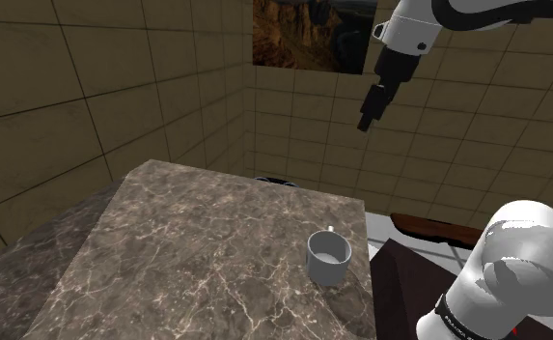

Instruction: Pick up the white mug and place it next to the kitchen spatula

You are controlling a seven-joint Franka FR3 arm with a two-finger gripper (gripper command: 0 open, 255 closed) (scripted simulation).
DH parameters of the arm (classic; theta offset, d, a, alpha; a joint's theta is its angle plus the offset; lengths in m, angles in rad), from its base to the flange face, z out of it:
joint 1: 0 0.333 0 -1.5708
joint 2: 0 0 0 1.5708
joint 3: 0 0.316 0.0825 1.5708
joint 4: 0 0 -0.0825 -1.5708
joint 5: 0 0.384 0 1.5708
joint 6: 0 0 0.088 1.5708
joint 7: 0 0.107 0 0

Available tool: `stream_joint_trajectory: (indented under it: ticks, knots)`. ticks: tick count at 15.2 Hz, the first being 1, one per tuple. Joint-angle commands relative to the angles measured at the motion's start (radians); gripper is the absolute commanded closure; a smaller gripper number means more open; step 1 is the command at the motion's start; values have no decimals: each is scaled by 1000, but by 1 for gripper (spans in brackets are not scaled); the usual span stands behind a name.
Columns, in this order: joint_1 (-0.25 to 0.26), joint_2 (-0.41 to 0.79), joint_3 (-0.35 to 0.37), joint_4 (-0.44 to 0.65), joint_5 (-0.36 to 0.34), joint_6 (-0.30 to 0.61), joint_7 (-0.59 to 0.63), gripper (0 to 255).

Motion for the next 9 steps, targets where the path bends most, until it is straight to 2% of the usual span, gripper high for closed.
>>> stream_joint_trajectory:
  ticks: [1, 9]
  knots:
    - [0, 0, 0, 0, 0, 0, 0, 0]
    - [41, -35, 131, -206, 78, 121, 153, 0]
